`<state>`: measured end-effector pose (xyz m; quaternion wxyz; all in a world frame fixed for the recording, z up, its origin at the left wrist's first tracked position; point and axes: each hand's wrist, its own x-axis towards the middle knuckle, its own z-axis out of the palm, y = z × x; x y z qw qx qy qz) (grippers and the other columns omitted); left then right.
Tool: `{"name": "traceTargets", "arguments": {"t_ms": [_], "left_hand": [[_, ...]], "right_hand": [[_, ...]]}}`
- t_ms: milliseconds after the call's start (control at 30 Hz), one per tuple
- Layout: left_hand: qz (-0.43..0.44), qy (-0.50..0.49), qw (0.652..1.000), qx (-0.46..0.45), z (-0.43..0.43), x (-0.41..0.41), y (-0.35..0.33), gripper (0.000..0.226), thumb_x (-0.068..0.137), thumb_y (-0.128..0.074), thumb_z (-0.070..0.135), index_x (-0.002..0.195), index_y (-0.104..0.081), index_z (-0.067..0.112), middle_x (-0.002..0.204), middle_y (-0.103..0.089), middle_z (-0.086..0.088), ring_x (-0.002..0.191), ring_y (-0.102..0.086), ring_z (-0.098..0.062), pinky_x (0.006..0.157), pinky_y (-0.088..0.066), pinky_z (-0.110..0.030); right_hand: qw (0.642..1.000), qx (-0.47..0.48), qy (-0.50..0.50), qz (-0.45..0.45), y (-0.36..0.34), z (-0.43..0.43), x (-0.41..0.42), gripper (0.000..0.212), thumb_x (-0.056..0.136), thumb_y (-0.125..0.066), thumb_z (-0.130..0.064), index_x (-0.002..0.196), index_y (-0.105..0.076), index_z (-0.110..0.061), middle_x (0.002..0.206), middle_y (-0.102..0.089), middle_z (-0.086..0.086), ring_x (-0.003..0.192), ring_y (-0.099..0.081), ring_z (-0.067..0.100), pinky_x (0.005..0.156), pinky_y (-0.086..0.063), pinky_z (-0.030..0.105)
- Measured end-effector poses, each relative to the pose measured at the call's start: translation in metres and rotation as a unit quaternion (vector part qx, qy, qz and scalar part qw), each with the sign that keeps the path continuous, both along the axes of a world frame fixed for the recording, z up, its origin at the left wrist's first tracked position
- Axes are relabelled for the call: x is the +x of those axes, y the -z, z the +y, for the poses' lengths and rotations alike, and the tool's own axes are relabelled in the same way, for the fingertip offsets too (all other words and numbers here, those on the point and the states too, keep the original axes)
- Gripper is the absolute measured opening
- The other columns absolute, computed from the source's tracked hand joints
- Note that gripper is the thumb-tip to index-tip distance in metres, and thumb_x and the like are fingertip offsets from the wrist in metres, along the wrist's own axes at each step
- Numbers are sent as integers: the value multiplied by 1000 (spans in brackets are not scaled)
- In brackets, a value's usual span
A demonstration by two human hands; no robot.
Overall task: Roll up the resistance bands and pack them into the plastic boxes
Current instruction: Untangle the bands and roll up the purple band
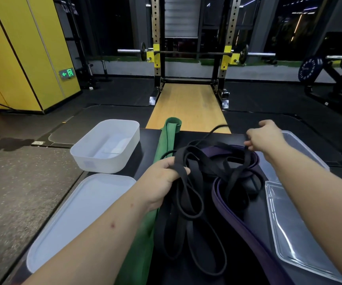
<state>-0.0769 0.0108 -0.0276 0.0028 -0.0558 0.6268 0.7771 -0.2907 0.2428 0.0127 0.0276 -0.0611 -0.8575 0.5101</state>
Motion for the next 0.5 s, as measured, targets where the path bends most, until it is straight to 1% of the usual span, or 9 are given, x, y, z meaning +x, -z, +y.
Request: {"name": "traceTargets", "arguments": {"t_ms": [33, 67, 133, 167, 200, 300, 367, 433, 500], "left_hand": [[4, 2, 1000, -3, 0, 0, 0, 35, 88, -65, 12, 117, -64, -6, 121, -63, -36, 114, -62, -54, 104, -48, -61], [6, 4, 1000, -8, 0, 0, -1, 33, 88, -64, 12, 116, -64, -6, 121, -64, -36, 112, -64, -52, 103, -49, -61], [12, 6, 1000, -20, 1, 1, -4, 30, 90, -63, 11, 115, -65, -5, 119, -65, -35, 108, -66, -49, 101, -50, -60], [15, 9, 1000, -24, 1, 2, -5, 29, 91, -63, 11, 115, -65, -5, 119, -65, -36, 108, -66, -49, 100, -50, -59], [20, 11, 999, -27, 1, 2, -6, 29, 91, -62, 10, 115, -64, -6, 116, -65, -36, 105, -67, -48, 98, -51, -58], [37, 17, 999, -35, 3, 3, -10, 30, 91, -63, 12, 115, -63, -5, 105, -67, -28, 97, -65, -39, 92, -52, -53], [46, 26, 998, -40, 6, 5, -13, 33, 91, -64, 14, 118, -62, -5, 111, -67, -31, 102, -65, -47, 99, -49, -60], [49, 37, 997, -52, 8, 8, -16, 33, 91, -64, 14, 119, -64, -2, 119, -64, -36, 110, -63, -52, 102, -46, -64], [46, 51, 995, -69, 11, 11, -15, 30, 90, -65, 15, 117, -67, 2, 115, -67, -32, 104, -66, -45, 102, -46, -63]], "right_hand": [[999, 47, 11, 18, 3, -3, 7, 53, 88, -58, -19, 139, -47, -15, 99, -67, 12, 82, -74, 30, 79, -63, 46], [997, 71, 10, 31, 5, -9, 16, 44, 85, -57, -24, 128, -54, -15, 94, -71, 13, 81, -73, 32, 80, -62, 46], [997, 62, -47, 1, 8, -25, 35, 22, 90, -57, -29, 101, -64, -12, 78, -73, 12, 62, -68, 27, 64, -59, 36], [994, 37, -92, -50, 10, -33, 44, 27, 95, -57, -35, 93, -66, -9, 74, -70, 12, 55, -63, 25, 56, -54, 32], [983, 14, -140, -116, 10, -41, 56, 41, 99, -55, -44, 90, -68, -6, 72, -68, 12, 52, -60, 23, 52, -50, 29], [916, -1, -281, -286, 13, -53, 76, 89, 96, -36, -79, 97, -72, 2, 80, -77, 13, 62, -66, 23, 56, -52, 28], [892, -50, -302, -333, 21, -58, 73, 100, 89, -34, -87, 109, -73, 2, 87, -76, 10, 73, -68, 23, 66, -53, 29], [887, -138, -278, -342, 25, -66, 70, 89, 84, -51, -84, 118, -74, -5, 99, -70, 8, 89, -63, 23, 80, -51, 34], [890, -213, -251, -315, 22, -73, 69, 56, 92, -60, -63, 114, -71, -12, 101, -70, 6, 91, -65, 23, 88, -50, 36]]}}
